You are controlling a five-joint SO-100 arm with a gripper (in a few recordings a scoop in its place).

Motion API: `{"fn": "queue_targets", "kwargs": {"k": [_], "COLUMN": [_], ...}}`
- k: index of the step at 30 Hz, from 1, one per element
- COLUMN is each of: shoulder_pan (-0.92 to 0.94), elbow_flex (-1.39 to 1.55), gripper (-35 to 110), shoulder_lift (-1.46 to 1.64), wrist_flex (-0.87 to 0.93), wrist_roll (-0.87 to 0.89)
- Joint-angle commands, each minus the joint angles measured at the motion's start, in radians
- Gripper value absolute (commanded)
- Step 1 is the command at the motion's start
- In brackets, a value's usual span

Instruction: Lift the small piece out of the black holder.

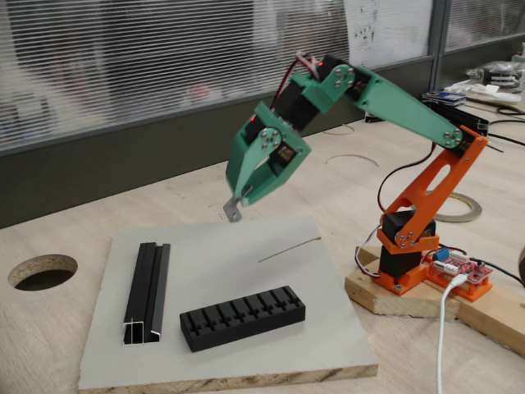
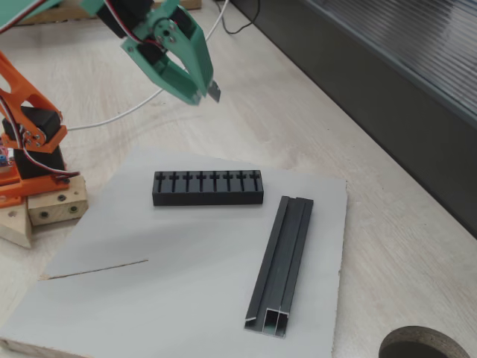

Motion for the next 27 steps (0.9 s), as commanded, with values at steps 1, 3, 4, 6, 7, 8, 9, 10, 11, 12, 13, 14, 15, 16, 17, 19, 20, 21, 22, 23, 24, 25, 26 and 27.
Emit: {"fn": "queue_targets", "kwargs": {"k": [1,3,4,6,7,8,9,10,11,12,13,14,15,16,17,19,20,21,22,23,24,25,26,27], "shoulder_pan": [-0.011,-0.011,-0.011,-0.011,-0.011,-0.011,-0.011,-0.011,-0.011,-0.011,-0.011,-0.011,-0.011,-0.011,-0.011,-0.011,-0.011,-0.011,-0.011,-0.011,-0.011,-0.011,-0.011,-0.011], "elbow_flex": [-0.015,-0.015,-0.015,-0.014,-0.014,-0.012,-0.012,-0.012,-0.012,-0.014,-0.014,-0.014,-0.014,-0.014,-0.014,-0.014,-0.014,-0.014,-0.014,-0.014,-0.014,-0.014,-0.015,-0.015], "gripper": [5,5,5,5,5,5,5,5,5,5,5,5,5,5,5,5,5,5,5,5,5,5,5,5], "shoulder_lift": [0.114,0.150,0.169,0.201,0.215,0.224,0.230,0.233,0.233,0.235,0.235,0.235,0.235,0.235,0.235,0.235,0.235,0.235,0.235,0.235,0.235,0.235,0.235,0.235], "wrist_flex": [-0.008,-0.008,-0.008,-0.008,-0.008,-0.008,-0.005,-0.003,-0.006,-0.006,-0.008,-0.008,-0.008,-0.008,-0.008,-0.008,-0.008,-0.008,-0.008,-0.008,-0.008,-0.008,-0.008,-0.008], "wrist_roll": [0.018,0.018,0.018,0.018,0.018,0.018,0.018,0.018,0.018,0.018,0.018,0.018,0.018,0.018,0.018,0.018,0.018,0.018,0.018,0.018,0.018,0.018,0.018,0.018]}}
